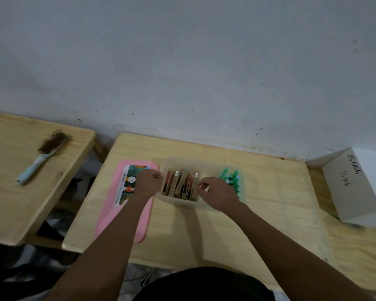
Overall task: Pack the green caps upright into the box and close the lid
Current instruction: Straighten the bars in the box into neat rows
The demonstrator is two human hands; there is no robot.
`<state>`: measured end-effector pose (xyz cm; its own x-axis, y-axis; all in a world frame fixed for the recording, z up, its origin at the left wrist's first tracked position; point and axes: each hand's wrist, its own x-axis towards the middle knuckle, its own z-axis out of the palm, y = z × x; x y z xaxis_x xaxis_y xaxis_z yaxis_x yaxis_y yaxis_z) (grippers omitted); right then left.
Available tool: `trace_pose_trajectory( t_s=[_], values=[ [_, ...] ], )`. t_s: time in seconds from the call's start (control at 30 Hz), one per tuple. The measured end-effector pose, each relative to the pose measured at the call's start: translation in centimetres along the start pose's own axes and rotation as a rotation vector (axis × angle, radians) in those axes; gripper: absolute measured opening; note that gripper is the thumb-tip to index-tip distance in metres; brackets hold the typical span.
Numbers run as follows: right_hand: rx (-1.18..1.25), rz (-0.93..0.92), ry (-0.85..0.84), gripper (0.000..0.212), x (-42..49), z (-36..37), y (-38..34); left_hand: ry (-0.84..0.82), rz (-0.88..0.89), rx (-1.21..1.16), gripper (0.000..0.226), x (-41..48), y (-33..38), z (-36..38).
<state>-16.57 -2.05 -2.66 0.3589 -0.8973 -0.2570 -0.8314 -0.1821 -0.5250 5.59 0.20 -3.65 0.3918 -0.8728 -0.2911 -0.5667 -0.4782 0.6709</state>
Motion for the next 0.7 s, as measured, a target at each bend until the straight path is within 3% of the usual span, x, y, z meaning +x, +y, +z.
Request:
trace_pose_trajectory(
  t_s=[0.13,0.3,0.6,0.7],
  values=[
    [0.105,0.088,-0.133,0.022,2.8,1.8,-1.9,-0.093,-0.157,-0.217,0.019,1.4,-0.6,-0.5],
    [0.187,0.277,-0.087,0.032,5.5,3.7,-3.6,-0.183,-0.336,-0.355,0.010,2.6,-0.8,-0.9],
    [0.275,0.410,-0.033,0.040,6.4,4.0,-3.9,-0.154,-0.266,-0.298,0.016,1.9,0.0,-1.3],
    [0.583,0.451,0.024,0.031,5.8,3.4,-3.6,-0.168,-0.259,-0.275,0.016,1.8,0.1,-1.3]
  ],
)
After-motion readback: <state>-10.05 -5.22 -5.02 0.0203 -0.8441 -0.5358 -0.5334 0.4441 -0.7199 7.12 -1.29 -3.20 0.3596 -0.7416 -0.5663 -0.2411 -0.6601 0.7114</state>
